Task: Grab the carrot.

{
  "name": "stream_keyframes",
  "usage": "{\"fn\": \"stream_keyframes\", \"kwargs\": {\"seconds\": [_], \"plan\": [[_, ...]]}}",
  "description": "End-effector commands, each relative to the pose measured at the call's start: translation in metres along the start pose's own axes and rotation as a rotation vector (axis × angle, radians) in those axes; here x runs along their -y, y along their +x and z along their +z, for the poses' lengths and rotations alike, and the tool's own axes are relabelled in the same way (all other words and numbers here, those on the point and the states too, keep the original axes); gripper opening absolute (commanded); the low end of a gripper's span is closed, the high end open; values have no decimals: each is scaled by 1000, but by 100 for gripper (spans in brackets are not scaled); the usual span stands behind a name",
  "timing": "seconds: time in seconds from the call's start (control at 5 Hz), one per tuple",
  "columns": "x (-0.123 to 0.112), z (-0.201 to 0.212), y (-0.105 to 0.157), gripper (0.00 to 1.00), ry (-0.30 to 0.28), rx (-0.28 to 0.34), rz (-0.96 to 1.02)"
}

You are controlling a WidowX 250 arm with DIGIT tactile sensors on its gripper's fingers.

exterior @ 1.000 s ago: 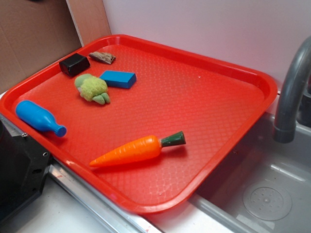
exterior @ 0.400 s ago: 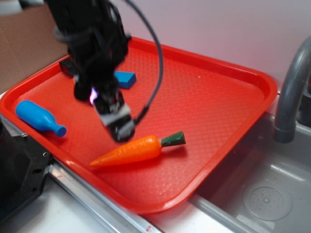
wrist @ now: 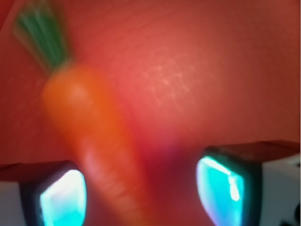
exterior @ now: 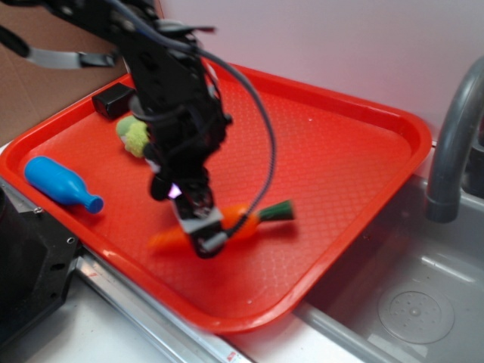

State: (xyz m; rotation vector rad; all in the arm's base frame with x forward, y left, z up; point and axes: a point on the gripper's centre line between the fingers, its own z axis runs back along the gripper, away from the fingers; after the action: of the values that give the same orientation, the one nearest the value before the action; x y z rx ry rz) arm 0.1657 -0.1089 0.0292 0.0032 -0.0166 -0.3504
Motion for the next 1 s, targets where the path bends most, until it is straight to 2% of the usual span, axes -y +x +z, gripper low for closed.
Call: {"fn": "stream_keyframes", "kwargs": {"seconds": [0.0, 0.2, 0.4, 0.6, 0.8], "plan": [[36, -27, 1, 41, -47, -45, 48], [29, -13, -2, 0, -27, -14, 42], [23, 11, -16, 0, 4, 24, 79], [1, 60, -42, 0, 38, 81, 232], [-22, 110, -66, 0, 32, 85, 378]]}}
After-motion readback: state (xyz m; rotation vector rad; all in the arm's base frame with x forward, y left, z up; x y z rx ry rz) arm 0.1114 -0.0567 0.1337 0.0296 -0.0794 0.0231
